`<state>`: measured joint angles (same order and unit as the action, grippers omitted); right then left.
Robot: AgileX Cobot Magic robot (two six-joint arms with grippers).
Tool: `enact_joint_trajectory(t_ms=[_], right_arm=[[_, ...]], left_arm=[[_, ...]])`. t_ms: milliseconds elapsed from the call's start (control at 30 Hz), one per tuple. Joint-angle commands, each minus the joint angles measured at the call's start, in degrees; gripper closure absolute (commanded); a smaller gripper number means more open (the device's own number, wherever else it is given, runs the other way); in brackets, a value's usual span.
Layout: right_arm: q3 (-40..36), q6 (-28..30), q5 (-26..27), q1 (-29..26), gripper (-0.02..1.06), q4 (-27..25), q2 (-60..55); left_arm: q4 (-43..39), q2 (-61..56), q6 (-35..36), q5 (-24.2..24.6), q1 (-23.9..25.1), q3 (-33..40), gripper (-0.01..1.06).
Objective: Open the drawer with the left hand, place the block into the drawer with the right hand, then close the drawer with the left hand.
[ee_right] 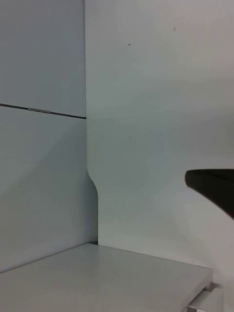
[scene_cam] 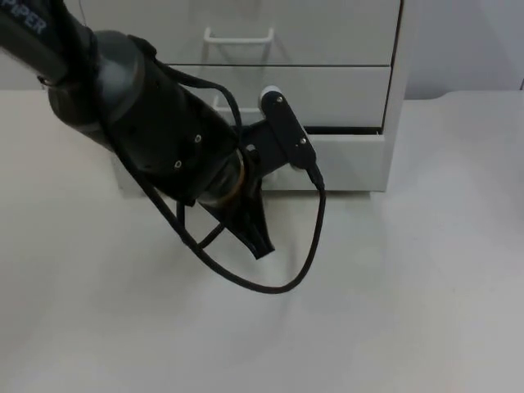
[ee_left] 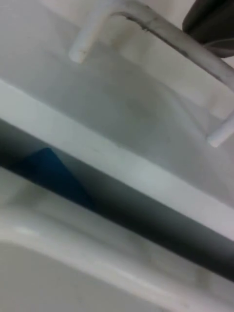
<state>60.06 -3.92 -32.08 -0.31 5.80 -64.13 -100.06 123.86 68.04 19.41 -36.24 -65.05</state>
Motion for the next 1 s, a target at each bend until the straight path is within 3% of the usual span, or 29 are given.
enact_joint_trajectory(t_ms=[0,400,967], right_arm=[[-0.21,0.06,0.58,-0.30,0.00,0.02,0.43],[-0.21,0.06,0.58,-0.30,0.00,0.02,0.43],[-0.21,0.06,0.58,-0.30,0.00,0.02,0.43]], left_arm=[[0.11,0.07,0.14,1.25,0.34,-1.11,1.05],[0.11,1.22,1.66,4.40,0.67,-4.35,1.05],[0.11,1.45,2.33,4.26,0.81,-5.44,1.05]])
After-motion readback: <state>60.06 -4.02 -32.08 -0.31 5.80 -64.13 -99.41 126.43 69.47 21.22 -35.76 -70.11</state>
